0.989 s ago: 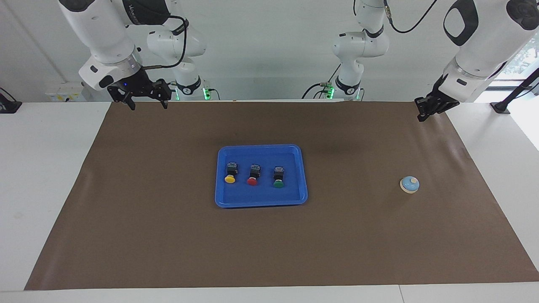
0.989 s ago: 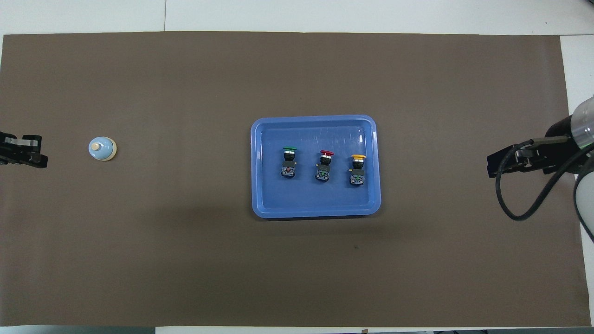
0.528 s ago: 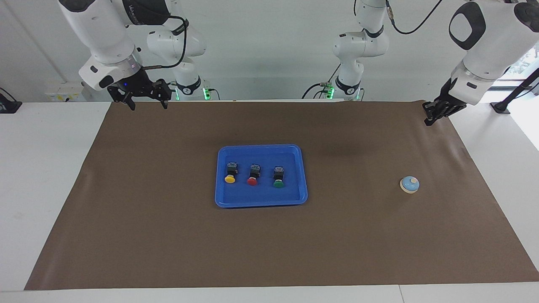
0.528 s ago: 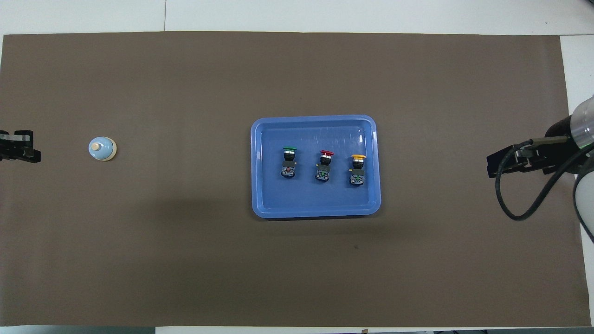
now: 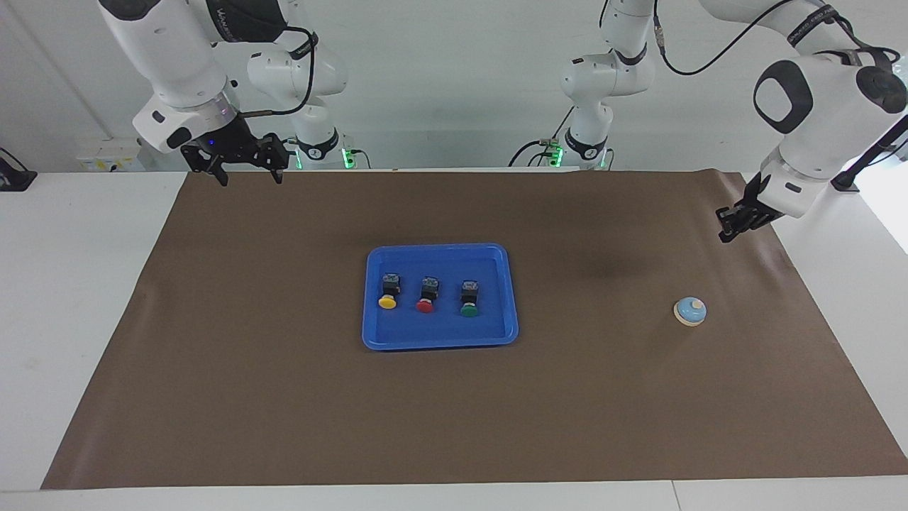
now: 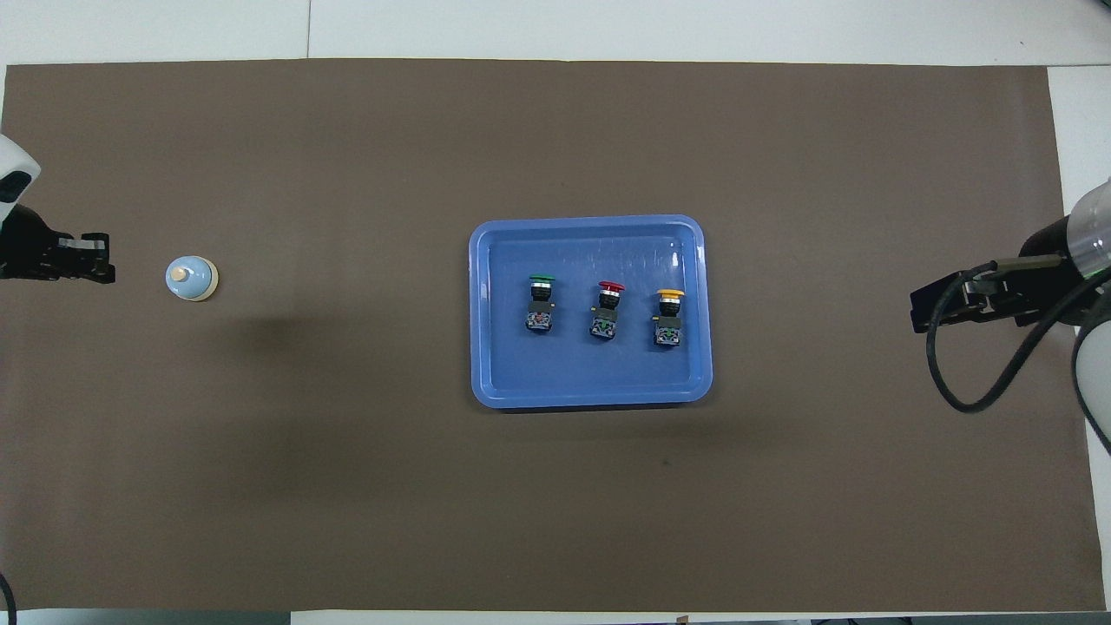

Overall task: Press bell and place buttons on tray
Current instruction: 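Lower the left gripper onto the white bell and press it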

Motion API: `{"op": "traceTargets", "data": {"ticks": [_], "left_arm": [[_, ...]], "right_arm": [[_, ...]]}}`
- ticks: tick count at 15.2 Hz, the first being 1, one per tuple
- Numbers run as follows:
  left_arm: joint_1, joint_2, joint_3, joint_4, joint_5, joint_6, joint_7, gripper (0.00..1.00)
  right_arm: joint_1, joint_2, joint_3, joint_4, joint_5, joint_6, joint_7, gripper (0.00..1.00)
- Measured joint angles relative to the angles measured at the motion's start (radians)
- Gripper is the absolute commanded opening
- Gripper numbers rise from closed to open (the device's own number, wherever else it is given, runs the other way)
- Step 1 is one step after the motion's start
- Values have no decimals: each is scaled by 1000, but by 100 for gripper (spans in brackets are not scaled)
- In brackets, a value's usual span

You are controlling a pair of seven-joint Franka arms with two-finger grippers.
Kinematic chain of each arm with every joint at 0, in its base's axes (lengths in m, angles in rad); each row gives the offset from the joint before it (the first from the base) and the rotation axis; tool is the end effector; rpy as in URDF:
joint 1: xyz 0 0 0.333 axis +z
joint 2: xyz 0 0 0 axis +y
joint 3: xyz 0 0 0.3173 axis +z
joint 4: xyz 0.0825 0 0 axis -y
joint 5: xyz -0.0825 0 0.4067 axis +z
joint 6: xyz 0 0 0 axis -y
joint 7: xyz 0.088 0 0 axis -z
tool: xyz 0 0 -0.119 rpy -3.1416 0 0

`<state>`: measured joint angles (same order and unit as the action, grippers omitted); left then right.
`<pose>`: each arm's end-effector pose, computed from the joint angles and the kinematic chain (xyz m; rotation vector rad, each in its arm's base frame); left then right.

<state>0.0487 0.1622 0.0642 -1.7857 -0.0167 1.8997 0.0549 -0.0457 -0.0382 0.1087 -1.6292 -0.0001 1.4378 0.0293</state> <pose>0.6197 0.0672 0.4369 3.1299 0.0989 -0.0740 0.5463 0.0355 0.5963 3.1207 0.0520 -0.2393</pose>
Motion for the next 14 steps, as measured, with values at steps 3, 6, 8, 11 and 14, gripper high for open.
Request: {"op": "traceTargets", "data": {"ticks": [3,6,8,11,14], "left_arm": [[2,39,1,-55,0,118,0,0],[10,45,0,-98,0,167,2,0],[11,67,0,-108,0,197,3,0],[9,114,-7,-111,0,247,4,0],[9,152,-10,-110,0,299,4,0]], "right_arm": [[0,0,0,0,0,0,0,100],[0,0,0,0,0,0,0,100],[0,0,0,0,0,0,0,100],[0,0,0,0,0,0,0,100],[0,0,0,0,0,0,0,100]]}}
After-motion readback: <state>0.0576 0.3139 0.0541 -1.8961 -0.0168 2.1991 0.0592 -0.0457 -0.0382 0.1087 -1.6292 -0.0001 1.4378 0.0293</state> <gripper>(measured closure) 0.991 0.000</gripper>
